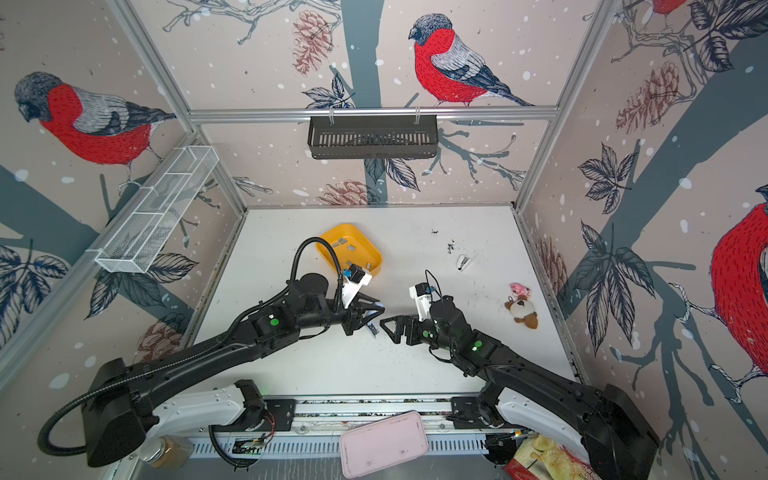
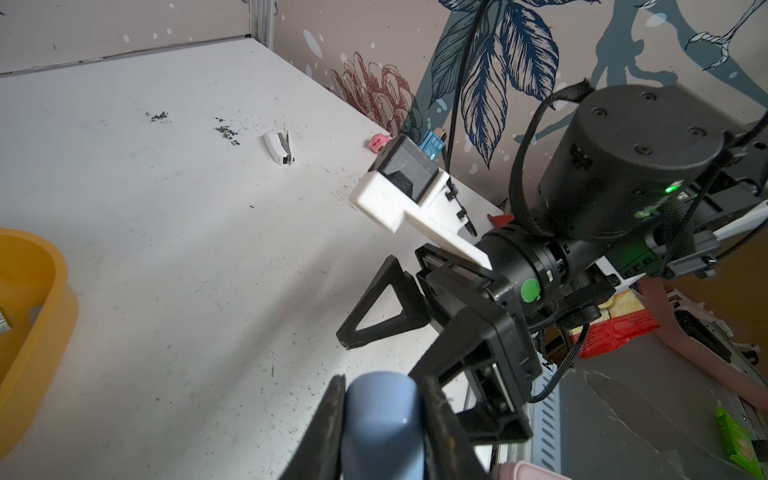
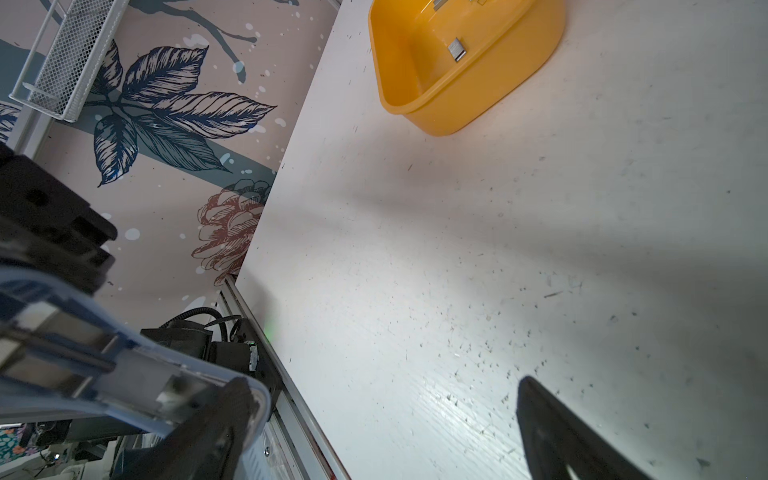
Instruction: Load the staples into the stapler
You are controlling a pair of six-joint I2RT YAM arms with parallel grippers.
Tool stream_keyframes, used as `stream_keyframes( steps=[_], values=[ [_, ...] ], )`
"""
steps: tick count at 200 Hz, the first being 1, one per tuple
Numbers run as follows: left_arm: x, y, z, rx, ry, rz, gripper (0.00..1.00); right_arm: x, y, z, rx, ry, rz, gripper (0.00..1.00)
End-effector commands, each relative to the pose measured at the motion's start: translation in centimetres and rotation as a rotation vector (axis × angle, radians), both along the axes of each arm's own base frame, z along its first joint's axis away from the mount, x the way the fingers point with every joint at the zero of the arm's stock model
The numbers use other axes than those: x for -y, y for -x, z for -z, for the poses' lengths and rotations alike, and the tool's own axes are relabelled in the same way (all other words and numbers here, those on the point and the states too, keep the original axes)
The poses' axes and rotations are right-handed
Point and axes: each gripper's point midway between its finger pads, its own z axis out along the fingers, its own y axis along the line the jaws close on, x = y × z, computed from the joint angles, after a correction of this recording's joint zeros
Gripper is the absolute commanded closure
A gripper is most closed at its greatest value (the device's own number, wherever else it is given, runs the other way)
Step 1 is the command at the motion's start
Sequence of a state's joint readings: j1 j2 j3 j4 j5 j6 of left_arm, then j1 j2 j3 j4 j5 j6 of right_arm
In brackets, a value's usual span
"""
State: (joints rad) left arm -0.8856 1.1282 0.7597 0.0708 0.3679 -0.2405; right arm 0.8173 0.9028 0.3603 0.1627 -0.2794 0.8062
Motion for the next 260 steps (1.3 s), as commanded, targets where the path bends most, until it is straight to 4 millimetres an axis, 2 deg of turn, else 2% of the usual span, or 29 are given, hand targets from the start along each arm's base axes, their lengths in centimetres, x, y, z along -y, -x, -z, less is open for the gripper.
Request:
stream_keyframes(
  steps=[1, 69, 96, 118, 148, 194, 231, 260],
  values=[
    [0.5, -0.3, -1.7, 0.035, 0.066, 0.006, 0.88, -0.1, -0.2, -0.3, 0.028, 0.001, -0.002, 0.00],
    [0.4, -0.3, -2.0, 0.032, 0.077, 0.014, 0.89, -0.1, -0.2, -0.5, 0.042, -0.001, -0.003, 0.00],
    [-0.5, -0.3, -2.5, 0.025, 0.102, 0.019, 0.89, -0.2, 0.1, -1.2, 0.071, -0.015, -0.025, 0.00],
    [-1.3, 0.0, -3.3, 0.025, 0.134, 0.028, 0.89, -0.2, 0.4, -2.4, 0.115, -0.045, -0.042, 0.00],
    [-1.9, 0.3, -3.8, 0.014, 0.170, 0.044, 0.89, -1.0, 1.4, -5.0, 0.193, -0.132, -0.124, 0.07],
    [-2.3, 0.6, -5.1, -0.041, 0.244, 0.108, 0.89, -2.2, 3.9, -8.8, 0.300, -0.260, -0.280, 0.09],
    [-2.4, 0.8, -5.9, -0.088, 0.285, 0.144, 0.89, -2.8, 4.9, -11.6, 0.390, -0.336, -0.327, 0.17],
    [-2.3, 1.2, -6.6, -0.133, 0.336, 0.166, 0.89, -3.2, 5.4, -12.9, 0.430, -0.370, -0.348, 0.21]
  ],
)
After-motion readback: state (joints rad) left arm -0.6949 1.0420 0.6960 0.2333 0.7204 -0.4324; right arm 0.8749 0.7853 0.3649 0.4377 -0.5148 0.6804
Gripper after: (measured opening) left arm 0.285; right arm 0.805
